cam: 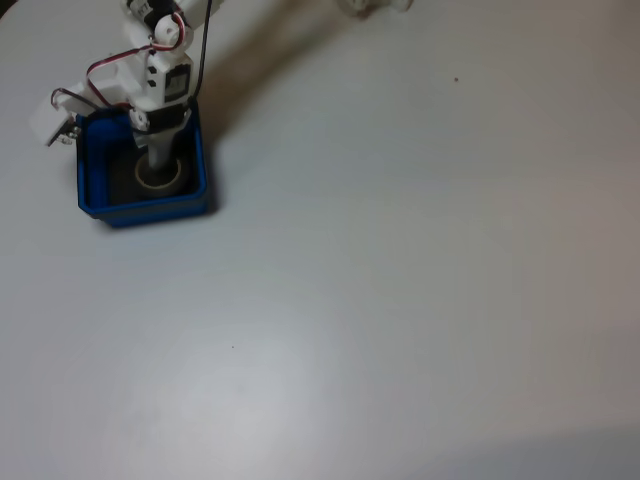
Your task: Pick the black tape roll and drop it in the blue box
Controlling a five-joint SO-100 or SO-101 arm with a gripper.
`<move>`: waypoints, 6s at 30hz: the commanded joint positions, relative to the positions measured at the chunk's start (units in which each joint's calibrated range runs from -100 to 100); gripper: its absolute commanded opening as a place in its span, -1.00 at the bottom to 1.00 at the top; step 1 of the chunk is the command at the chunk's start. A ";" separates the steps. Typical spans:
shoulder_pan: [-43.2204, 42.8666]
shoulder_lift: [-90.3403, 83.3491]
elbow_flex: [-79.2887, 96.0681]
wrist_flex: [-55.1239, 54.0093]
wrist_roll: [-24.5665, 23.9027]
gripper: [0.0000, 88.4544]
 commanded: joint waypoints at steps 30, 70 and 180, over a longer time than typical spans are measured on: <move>-6.36 -22.86 -4.09 -0.54 0.19 -0.97; -58.63 -25.95 -3.46 -0.04 0.19 -0.97; -59.80 -135.23 122.33 -27.27 16.75 -0.97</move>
